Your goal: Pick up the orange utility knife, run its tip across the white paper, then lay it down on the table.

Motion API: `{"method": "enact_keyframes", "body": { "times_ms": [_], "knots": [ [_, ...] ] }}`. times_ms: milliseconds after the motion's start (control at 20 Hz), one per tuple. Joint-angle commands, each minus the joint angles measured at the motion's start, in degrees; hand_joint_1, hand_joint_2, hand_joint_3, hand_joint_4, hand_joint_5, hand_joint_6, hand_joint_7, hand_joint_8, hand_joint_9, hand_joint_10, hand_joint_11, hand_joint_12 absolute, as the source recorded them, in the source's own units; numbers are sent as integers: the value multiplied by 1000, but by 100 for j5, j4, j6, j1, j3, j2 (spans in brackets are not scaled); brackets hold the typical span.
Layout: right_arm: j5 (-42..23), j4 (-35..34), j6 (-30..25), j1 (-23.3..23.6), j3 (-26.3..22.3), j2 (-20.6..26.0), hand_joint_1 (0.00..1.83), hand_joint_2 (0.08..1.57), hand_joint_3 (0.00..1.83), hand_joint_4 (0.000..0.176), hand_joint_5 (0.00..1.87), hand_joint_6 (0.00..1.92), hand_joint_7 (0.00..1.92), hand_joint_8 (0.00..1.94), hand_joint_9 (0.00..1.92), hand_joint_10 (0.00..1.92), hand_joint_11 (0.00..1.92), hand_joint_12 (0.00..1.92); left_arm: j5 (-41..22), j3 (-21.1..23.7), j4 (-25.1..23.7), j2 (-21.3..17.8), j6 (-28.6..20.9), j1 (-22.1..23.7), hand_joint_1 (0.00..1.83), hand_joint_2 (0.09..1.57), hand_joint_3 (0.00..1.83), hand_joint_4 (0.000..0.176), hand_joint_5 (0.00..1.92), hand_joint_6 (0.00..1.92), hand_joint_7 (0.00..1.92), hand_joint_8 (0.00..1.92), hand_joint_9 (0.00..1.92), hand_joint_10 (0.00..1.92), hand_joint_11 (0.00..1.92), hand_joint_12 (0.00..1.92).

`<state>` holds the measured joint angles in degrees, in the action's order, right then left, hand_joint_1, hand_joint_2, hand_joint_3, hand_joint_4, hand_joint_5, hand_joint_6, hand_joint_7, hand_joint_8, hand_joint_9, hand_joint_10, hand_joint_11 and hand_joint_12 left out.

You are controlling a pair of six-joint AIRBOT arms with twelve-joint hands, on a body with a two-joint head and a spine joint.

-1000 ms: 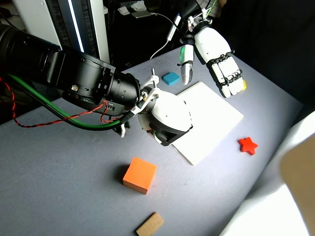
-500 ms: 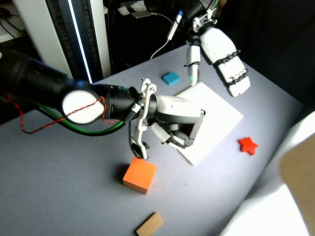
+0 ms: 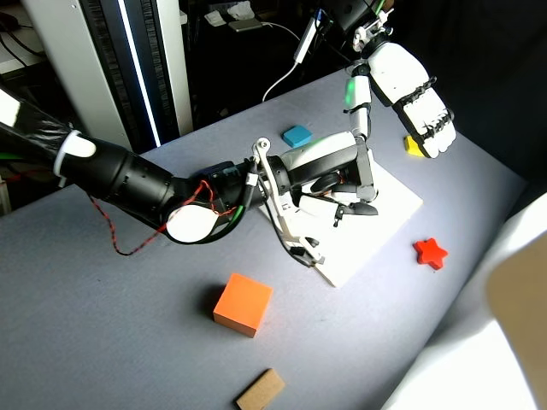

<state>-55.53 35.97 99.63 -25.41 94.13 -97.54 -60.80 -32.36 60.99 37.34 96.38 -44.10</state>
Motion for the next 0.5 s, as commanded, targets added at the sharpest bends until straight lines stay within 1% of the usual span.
{"method": "enact_keyframes", "body": {
  "times_ms": [0,50,100,200,250,300,450],
  "knots": [
    [-816,-68,160,23,92,-88,1454,1184,228,176,1405,1921,1577,1941,1703,1921,1782,1921,-488,-29,-261,-56,4,16,12,1267,1,0,0,0,0,0,0,0,0,137],
    [-860,0,179,23,182,-165,1451,1184,229,176,1411,1921,1587,1941,1710,1921,1788,1921,-481,-33,-248,-56,4,14,6,1264,0,0,0,0,11,3,12,4,0,189],
    [-880,119,202,28,302,-266,1443,1190,233,176,1389,1921,1576,1941,1707,1921,1791,1921,-475,-43,-245,-56,4,12,13,1265,1,0,0,0,1,0,2,0,0,131],
    [-942,274,203,31,577,-508,1460,1178,231,176,1396,1921,1576,1941,1703,1921,1783,1921,-389,-100,-245,-56,5,12,9,1268,2,0,0,0,0,0,0,0,0,115],
    [-958,299,204,26,670,-596,1473,1172,231,176,1401,1921,1578,1941,1708,1921,1786,1921,-380,-123,-245,-56,5,5,15,1267,0,0,0,0,13,2,11,3,0,180],
    [-982,352,206,10,813,-729,1460,1176,236,176,1402,1921,1577,1941,1706,1921,1784,1921,-375,-159,-243,-56,-6,-12,9,1268,1,0,0,0,7,1,7,1,0,184],
    [-1134,528,197,-41,1243,-1067,1462,1182,252,176,1421,1921,1592,1941,1714,1921,1782,1921,-276,-280,-209,-56,-24,-48,30,1269,0,0,0,0,0,0,0,0,0,120]
  ]
}}
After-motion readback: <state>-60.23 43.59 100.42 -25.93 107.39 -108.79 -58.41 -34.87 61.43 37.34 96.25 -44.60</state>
